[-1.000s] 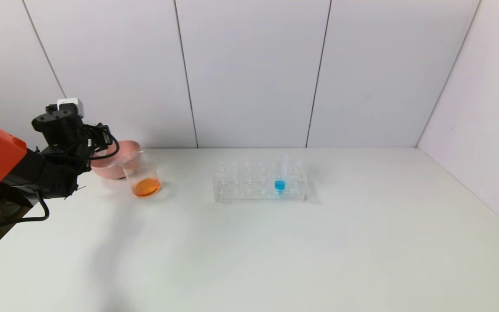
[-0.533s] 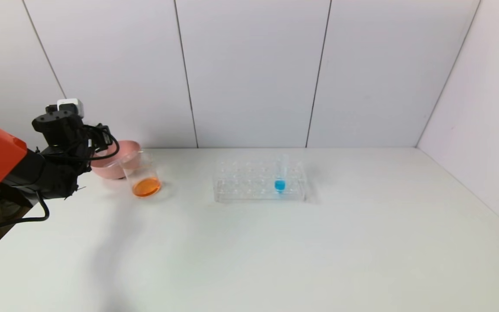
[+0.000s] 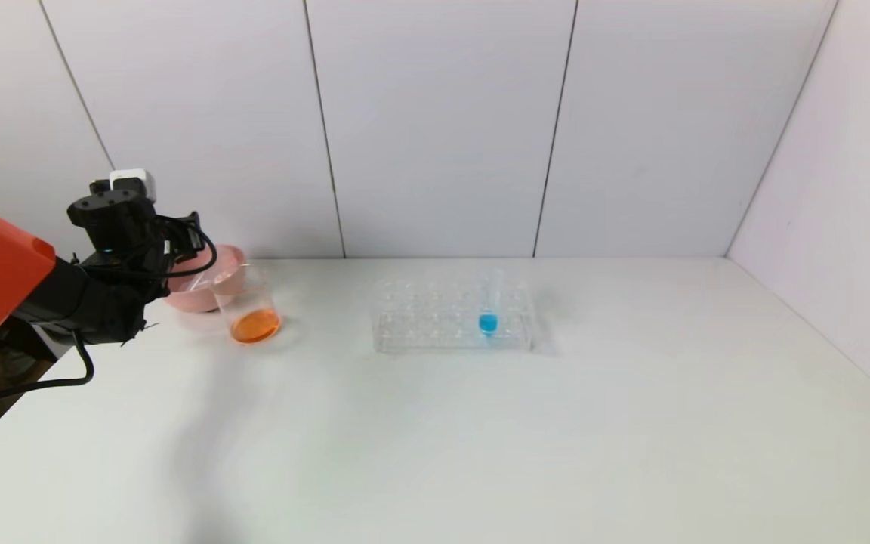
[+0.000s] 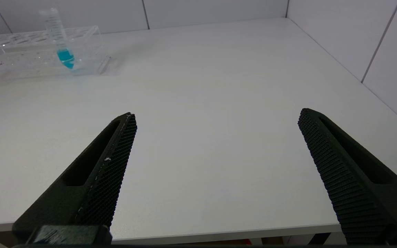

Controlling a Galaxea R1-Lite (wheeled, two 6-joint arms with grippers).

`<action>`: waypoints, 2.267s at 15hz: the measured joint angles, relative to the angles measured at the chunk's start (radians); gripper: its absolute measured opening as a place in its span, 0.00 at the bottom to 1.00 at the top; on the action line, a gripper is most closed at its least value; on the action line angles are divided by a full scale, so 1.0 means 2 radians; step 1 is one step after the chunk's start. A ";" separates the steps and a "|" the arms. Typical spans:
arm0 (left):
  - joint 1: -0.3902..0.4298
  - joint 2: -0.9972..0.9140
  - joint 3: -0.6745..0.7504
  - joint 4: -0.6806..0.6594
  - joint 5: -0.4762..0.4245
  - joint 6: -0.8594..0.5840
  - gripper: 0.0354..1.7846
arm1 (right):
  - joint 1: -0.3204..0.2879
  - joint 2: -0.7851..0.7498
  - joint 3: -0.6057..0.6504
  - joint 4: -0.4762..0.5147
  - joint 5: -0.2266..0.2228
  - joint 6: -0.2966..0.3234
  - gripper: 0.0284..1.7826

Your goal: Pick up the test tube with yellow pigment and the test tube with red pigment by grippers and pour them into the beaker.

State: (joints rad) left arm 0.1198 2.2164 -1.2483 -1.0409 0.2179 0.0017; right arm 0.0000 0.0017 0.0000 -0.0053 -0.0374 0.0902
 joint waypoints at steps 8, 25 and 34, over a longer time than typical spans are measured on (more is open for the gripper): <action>-0.002 -0.039 0.024 0.005 -0.011 -0.007 1.00 | 0.000 0.000 0.000 0.000 0.000 0.000 0.96; -0.013 -0.628 0.404 0.248 -0.310 -0.042 0.99 | 0.000 0.000 0.000 0.000 0.000 0.000 0.96; -0.016 -0.942 0.457 0.423 -0.301 -0.028 0.99 | 0.000 0.000 0.000 0.000 0.000 0.000 0.96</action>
State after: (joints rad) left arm 0.0870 0.3319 -0.3351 -0.1953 -0.3832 -0.0538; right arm 0.0000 0.0017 0.0000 -0.0057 -0.0374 0.0902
